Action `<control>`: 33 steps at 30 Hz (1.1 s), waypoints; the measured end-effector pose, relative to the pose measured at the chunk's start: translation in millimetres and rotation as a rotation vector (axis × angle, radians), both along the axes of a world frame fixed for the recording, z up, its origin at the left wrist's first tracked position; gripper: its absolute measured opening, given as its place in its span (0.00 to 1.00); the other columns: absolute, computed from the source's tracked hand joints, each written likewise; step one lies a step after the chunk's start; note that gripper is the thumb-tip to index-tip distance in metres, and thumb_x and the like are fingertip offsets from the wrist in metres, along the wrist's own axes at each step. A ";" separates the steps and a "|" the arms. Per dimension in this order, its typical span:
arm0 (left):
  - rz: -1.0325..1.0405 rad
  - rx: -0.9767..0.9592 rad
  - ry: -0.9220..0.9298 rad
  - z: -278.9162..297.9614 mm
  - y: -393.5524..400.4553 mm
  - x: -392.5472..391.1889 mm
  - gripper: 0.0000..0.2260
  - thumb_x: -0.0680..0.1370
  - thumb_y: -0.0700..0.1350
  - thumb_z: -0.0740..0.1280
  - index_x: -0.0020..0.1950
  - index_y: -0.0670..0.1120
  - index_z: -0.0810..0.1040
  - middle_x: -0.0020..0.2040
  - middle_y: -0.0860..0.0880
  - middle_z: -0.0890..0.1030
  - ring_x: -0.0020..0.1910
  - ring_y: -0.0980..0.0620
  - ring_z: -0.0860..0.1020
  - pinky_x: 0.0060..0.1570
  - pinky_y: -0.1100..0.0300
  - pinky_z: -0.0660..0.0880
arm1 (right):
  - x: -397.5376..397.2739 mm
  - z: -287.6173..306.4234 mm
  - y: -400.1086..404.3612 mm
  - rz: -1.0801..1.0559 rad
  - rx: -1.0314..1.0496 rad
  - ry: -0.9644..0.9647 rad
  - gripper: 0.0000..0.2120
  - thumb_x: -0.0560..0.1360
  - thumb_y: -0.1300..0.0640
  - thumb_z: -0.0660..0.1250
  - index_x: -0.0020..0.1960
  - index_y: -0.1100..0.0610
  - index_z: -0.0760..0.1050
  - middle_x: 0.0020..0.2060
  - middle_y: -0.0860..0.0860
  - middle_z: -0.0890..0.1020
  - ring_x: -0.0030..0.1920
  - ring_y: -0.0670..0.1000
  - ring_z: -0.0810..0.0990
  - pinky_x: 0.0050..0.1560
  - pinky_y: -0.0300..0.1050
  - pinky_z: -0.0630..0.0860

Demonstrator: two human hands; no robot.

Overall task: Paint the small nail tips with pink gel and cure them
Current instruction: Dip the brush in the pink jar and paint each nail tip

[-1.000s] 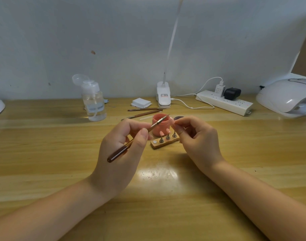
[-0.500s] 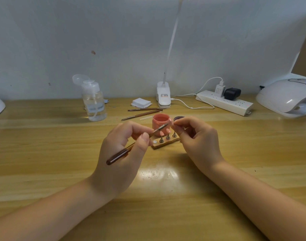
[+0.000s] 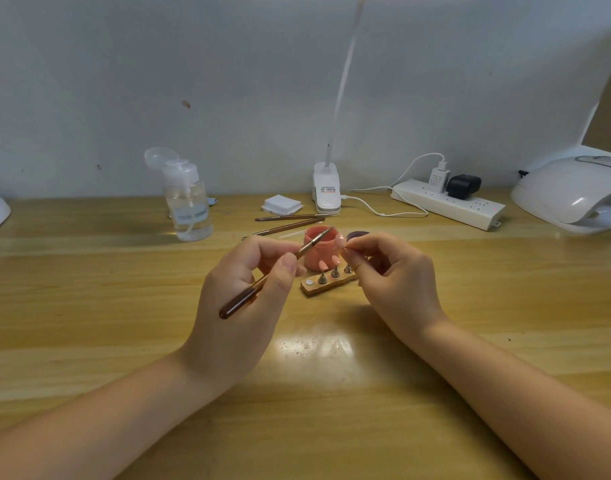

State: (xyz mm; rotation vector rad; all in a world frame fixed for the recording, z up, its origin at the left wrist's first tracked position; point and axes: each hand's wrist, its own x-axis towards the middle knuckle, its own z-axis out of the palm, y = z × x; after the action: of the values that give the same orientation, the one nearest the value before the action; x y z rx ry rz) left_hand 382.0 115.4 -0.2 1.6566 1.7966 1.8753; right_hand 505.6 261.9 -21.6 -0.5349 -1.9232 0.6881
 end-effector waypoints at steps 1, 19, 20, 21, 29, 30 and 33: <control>0.000 -0.012 -0.015 -0.2 0.7 0.1 0.06 0.77 0.50 0.64 0.50 0.51 0.79 0.43 0.56 0.83 0.45 0.57 0.80 0.44 0.72 0.71 | 0.0 0.1 -0.3 0.004 -0.004 -0.001 0.04 0.73 0.61 0.72 0.48 0.57 0.82 0.37 0.49 0.83 0.33 0.48 0.77 0.36 0.50 0.77; -0.089 -0.010 -0.103 -4.3 1.4 -4.2 0.10 0.73 0.50 0.63 0.45 0.47 0.80 0.38 0.49 0.83 0.41 0.52 0.80 0.45 0.62 0.74 | -0.1 1.2 -1.5 0.028 -0.099 -0.003 0.04 0.74 0.61 0.71 0.49 0.58 0.82 0.37 0.50 0.83 0.35 0.55 0.80 0.38 0.58 0.78; -0.095 0.005 -0.112 -4.0 0.9 -4.4 0.11 0.73 0.51 0.62 0.45 0.47 0.80 0.37 0.49 0.82 0.41 0.51 0.80 0.46 0.62 0.74 | 0.2 1.4 -1.6 0.031 -0.099 -0.006 0.05 0.74 0.61 0.71 0.49 0.58 0.82 0.37 0.50 0.83 0.35 0.55 0.80 0.38 0.58 0.78; -0.092 0.014 -0.117 -3.7 0.9 -4.2 0.11 0.74 0.51 0.62 0.46 0.47 0.80 0.38 0.48 0.82 0.42 0.51 0.80 0.46 0.61 0.75 | 0.3 1.6 -1.8 0.035 -0.099 -0.009 0.05 0.74 0.61 0.71 0.49 0.58 0.81 0.37 0.50 0.83 0.36 0.55 0.80 0.38 0.58 0.78; -0.069 -0.011 -0.125 -4.1 2.6 -2.4 0.07 0.76 0.44 0.63 0.47 0.46 0.81 0.38 0.50 0.83 0.42 0.54 0.81 0.44 0.67 0.73 | 0.9 2.5 -2.6 0.045 -0.107 -0.014 0.05 0.74 0.61 0.71 0.49 0.58 0.82 0.37 0.51 0.83 0.36 0.55 0.80 0.38 0.58 0.78; -0.081 -0.007 -0.128 -4.0 1.9 -2.7 0.07 0.75 0.44 0.63 0.46 0.45 0.81 0.38 0.49 0.83 0.41 0.54 0.81 0.44 0.67 0.74 | 1.0 2.8 -2.6 0.046 -0.110 -0.016 0.05 0.74 0.60 0.71 0.49 0.58 0.82 0.37 0.51 0.83 0.36 0.55 0.80 0.38 0.58 0.78; -0.082 0.023 -0.144 -2.8 0.4 -2.9 0.08 0.74 0.49 0.64 0.45 0.47 0.80 0.38 0.49 0.83 0.41 0.53 0.81 0.45 0.66 0.74 | 1.0 3.1 -3.1 0.051 -0.114 -0.015 0.04 0.74 0.61 0.71 0.49 0.58 0.81 0.37 0.51 0.83 0.36 0.55 0.80 0.38 0.58 0.78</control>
State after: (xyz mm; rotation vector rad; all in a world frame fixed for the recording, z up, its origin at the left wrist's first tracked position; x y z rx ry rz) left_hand 379.1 115.7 -3.0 1.5332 1.6332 1.9334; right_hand 506.6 258.8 -18.5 -0.5648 -1.9255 0.8325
